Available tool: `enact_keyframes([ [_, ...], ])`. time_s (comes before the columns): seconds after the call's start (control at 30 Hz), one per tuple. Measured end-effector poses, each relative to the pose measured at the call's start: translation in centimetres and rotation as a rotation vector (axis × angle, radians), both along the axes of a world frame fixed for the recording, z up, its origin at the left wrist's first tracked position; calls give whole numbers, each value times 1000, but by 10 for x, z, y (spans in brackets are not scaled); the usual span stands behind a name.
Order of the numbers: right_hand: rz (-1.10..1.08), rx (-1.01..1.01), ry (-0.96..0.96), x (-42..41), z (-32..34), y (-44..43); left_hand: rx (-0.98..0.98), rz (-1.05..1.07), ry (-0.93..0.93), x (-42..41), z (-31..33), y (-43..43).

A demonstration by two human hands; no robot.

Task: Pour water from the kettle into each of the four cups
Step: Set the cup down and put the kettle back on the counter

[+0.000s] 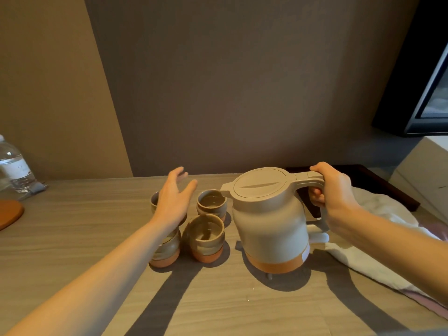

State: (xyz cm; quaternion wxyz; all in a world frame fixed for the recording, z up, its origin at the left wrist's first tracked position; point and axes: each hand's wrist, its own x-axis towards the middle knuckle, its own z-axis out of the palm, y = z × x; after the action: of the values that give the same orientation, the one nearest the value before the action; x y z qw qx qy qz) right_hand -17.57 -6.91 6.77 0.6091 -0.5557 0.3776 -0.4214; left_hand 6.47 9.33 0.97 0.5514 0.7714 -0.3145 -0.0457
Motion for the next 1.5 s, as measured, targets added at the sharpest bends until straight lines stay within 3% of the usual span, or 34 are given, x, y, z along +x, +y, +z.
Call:
enact_keyframes([
  [0.23, -60, 42, -16, -14, -3, -6, -26, -195, 331, -90, 8, -4],
  [0.37, -76, 40, -36, -18, -7, -10, -110, -312, 537, -107, 1, -14],
  [0.53, -82, 63, -91, -21, -10, -15, -197, -376, 666, -116, -2, -29],
  [1.5, -36, 155, -146, 23, -88, -85, -207, -139, 451, -127, -33, -81],
])
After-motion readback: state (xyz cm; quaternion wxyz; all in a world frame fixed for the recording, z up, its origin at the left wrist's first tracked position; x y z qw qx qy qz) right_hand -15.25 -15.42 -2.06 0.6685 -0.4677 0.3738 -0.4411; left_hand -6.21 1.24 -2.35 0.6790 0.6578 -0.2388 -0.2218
